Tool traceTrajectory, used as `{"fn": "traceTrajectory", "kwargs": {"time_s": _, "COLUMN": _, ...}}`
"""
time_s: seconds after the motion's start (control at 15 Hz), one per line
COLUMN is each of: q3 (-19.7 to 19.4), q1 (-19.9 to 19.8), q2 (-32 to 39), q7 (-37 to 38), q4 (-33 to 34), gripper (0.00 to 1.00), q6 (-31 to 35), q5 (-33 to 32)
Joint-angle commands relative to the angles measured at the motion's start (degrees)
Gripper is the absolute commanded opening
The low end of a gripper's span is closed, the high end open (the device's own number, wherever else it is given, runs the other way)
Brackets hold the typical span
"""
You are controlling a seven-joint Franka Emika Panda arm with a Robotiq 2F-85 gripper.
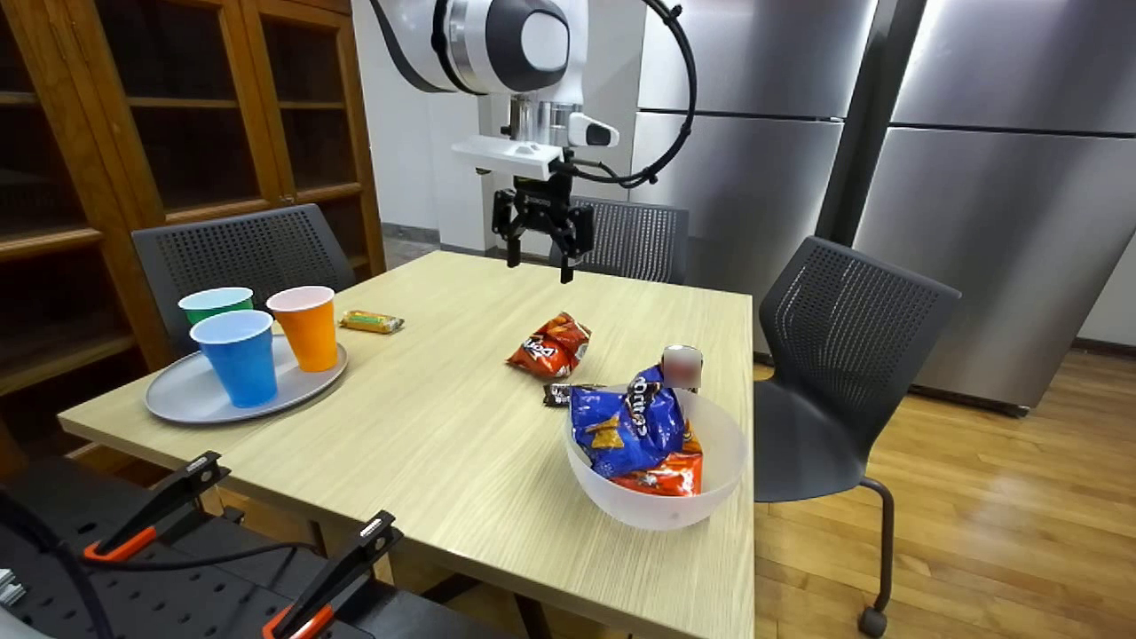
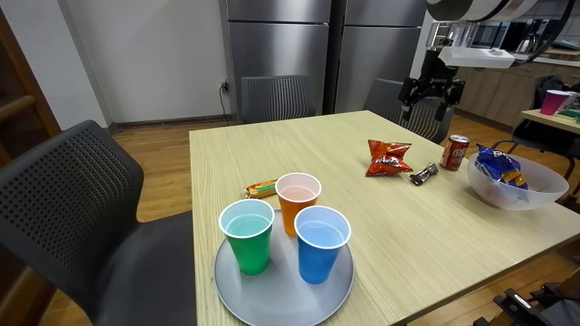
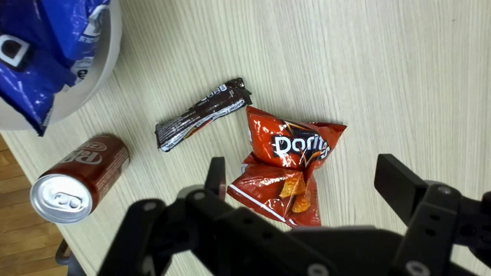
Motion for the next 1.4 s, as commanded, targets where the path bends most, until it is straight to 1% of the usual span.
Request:
{"fn": "traceTrajectory", "kwargs": {"time_s": 0.0, "q3": 0.15, "q1": 2.02, "q2": 2.66, "q7": 6.47, "q4": 1.33, "gripper": 1.0, "q6": 2.29, "q5": -1.8}}
{"fn": "traceTrajectory", "kwargs": {"time_s": 0.4, "q3": -0.65, "q1": 4.61, "q2": 7.8, "q7": 13.75, "q4": 3.47, "gripper": 1.0, "q6": 4.86, "q5": -2.25}}
{"fn": "traceTrajectory", "kwargs": {"time_s": 0.73, "q3": -1.35, "q1": 5.36, "q2": 11.69, "q7": 17.69, "q4": 6.39, "gripper": 1.0, "q6": 6.15, "q5": -1.99}}
{"fn": "traceTrajectory", "kwargs": {"time_s": 1.33, "q3": -1.72, "q1": 5.01, "q2": 18.46, "q7": 20.72, "q4": 13.45, "gripper": 1.0, "q6": 5.1, "q5": -0.64}}
